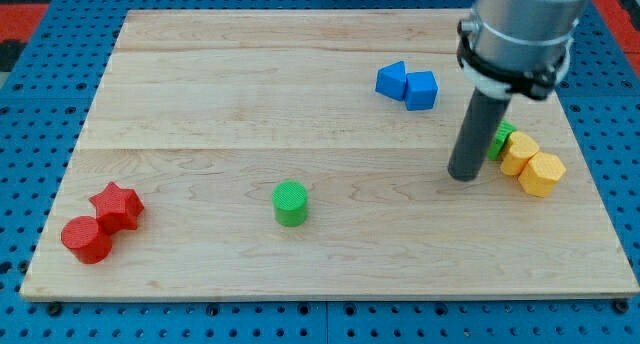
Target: Separate the yellow heart from the yellow hexagon
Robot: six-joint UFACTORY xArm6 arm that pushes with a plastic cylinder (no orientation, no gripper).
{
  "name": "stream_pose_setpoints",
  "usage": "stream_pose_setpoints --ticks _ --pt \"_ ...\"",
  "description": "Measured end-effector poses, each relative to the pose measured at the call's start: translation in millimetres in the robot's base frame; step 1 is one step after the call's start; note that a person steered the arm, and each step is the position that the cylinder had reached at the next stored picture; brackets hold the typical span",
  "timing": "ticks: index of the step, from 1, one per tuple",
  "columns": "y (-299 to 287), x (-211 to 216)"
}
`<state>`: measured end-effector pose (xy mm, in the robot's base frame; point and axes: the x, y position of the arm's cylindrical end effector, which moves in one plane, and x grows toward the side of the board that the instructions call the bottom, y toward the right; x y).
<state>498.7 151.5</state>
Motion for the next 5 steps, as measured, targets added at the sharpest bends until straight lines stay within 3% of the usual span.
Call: stream_pose_setpoints --ticks 1,2,3,5 --pt "27.9 39.4" --pt "97.1 60.5" --pt "153.2 60.9" --pt "185.3 21.5"
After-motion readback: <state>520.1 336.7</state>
